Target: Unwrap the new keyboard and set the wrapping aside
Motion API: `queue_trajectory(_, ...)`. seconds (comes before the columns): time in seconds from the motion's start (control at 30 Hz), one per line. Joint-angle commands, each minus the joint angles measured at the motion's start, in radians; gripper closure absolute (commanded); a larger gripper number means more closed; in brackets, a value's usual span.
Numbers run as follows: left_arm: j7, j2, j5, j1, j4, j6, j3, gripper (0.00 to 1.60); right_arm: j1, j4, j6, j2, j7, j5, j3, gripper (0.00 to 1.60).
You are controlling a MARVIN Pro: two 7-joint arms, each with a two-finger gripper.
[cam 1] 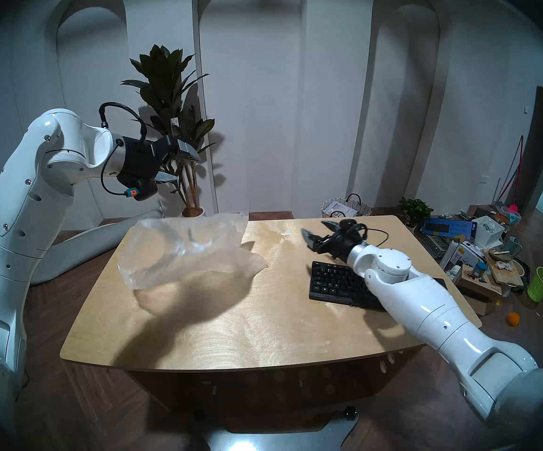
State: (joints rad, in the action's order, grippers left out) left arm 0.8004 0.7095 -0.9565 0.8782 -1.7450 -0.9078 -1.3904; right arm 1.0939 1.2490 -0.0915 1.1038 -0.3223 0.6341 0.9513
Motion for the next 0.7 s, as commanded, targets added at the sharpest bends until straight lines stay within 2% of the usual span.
queue_trajectory(0.0, -0.013, -0.002, 0.036, -0.052, 0.019, 0.019, -0.051, 0.0, 0.034, 0.125, -0.112, -0.012, -0.013, -0.091, -0.051, 0.0)
queue_trajectory(0.03, -0.013, -0.002, 0.036, -0.052, 0.019, 0.019, -0.051, 0.0, 0.034, 0.125, -0.112, -0.012, -0.013, -0.091, -0.051, 0.0)
queue_trajectory(0.1, -0.029, 0.012, 0.054, -0.063, 0.023, 0.028, -0.062, 0.0, 0.035, 0.148, -0.141, -0.05, 0.001, -0.124, -0.041, 0.0)
queue_trajectory(0.13, -0.045, 0.027, 0.073, -0.07, 0.026, 0.039, -0.074, 0.0, 0.019, 0.142, -0.157, -0.093, 0.025, -0.143, -0.005, 0.0)
queue_trajectory(0.17, -0.045, 0.027, 0.073, -0.07, 0.026, 0.039, -0.074, 0.0, 0.019, 0.142, -0.157, -0.093, 0.025, -0.143, -0.005, 0.0)
queue_trajectory(0.3, -0.065, 0.039, 0.103, -0.068, 0.045, 0.06, -0.1, 0.0, -0.032, 0.092, -0.164, -0.131, 0.071, -0.163, 0.09, 0.0)
queue_trajectory(0.33, -0.07, 0.039, 0.112, -0.064, 0.056, 0.066, -0.111, 0.0, -0.048, 0.069, -0.163, -0.159, 0.092, -0.168, 0.122, 0.0)
queue_trajectory(0.37, -0.073, 0.04, 0.117, -0.062, 0.063, 0.07, -0.117, 0.0, -0.057, 0.054, -0.162, -0.159, 0.106, -0.169, 0.122, 0.0)
queue_trajectory(0.4, -0.077, 0.041, 0.123, -0.06, 0.07, 0.075, -0.124, 0.0, -0.056, 0.045, -0.162, -0.191, 0.113, -0.173, 0.163, 0.0)
queue_trajectory(0.47, -0.08, 0.042, 0.128, -0.059, 0.077, 0.08, -0.13, 0.0, -0.066, 0.029, -0.162, -0.173, 0.126, -0.174, 0.142, 0.0)
queue_trajectory(0.5, -0.083, 0.044, 0.134, -0.058, 0.084, 0.086, -0.138, 0.0, -0.064, 0.018, -0.162, -0.201, 0.134, -0.178, 0.182, 0.0)
queue_trajectory(0.57, -0.091, 0.048, 0.147, -0.058, 0.102, 0.101, -0.158, 0.0, -0.064, -0.011, -0.162, -0.226, 0.156, -0.181, 0.221, 0.0)
queue_trajectory(0.67, -0.1, 0.052, 0.166, -0.054, 0.133, 0.123, -0.186, 0.0, -0.058, -0.045, -0.16, -0.266, 0.182, -0.181, 0.258, 0.0)
